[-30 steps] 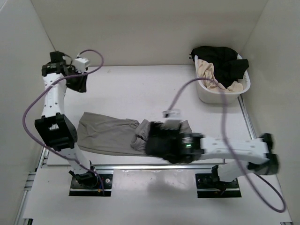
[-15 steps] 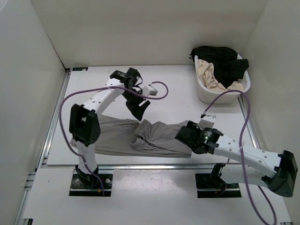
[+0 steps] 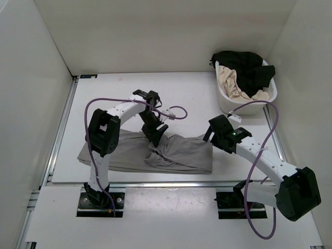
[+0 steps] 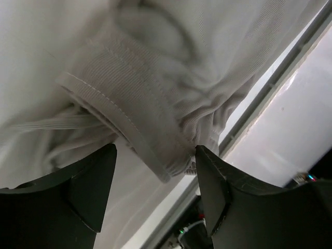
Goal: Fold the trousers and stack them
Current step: Fold the trousers
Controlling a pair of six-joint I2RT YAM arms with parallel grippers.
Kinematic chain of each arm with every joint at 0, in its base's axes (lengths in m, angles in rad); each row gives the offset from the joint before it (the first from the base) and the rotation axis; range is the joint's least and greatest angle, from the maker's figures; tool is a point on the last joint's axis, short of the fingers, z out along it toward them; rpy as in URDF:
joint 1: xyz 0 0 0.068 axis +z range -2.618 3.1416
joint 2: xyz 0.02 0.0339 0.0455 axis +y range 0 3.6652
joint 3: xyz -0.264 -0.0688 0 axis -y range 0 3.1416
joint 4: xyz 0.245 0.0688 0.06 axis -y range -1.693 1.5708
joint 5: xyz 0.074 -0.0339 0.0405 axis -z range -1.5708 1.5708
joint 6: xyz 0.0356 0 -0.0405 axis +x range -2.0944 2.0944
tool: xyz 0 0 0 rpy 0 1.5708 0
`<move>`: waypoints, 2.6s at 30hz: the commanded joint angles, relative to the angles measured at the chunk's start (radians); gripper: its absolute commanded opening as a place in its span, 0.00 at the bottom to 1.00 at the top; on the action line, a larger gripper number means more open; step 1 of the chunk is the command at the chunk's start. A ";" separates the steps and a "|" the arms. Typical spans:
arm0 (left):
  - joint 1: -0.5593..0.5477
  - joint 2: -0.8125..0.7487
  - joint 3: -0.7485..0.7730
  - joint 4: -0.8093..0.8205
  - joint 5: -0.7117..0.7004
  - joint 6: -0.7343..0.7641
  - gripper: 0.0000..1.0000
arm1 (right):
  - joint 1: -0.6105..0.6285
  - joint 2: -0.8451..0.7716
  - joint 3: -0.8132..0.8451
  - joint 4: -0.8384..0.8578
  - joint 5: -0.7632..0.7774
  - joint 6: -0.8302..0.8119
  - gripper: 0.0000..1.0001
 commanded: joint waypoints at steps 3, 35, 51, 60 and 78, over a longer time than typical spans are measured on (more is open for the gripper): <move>0.004 -0.030 -0.077 0.036 0.044 0.001 0.69 | -0.017 -0.023 -0.123 0.101 -0.228 -0.086 0.96; 0.045 -0.181 -0.348 -0.029 -0.002 0.029 0.51 | -0.017 -0.142 -0.289 0.091 -0.346 -0.119 0.96; 0.097 -0.063 -0.138 0.112 0.130 -0.002 0.70 | -0.008 -0.208 -0.369 0.128 -0.427 -0.138 0.82; 0.106 -0.056 -0.215 0.183 0.133 -0.051 0.14 | -0.008 -0.213 -0.401 0.118 -0.423 -0.116 0.26; 0.187 -0.225 -0.258 0.163 0.057 -0.060 0.66 | -0.035 -0.140 -0.257 0.169 -0.386 -0.204 0.70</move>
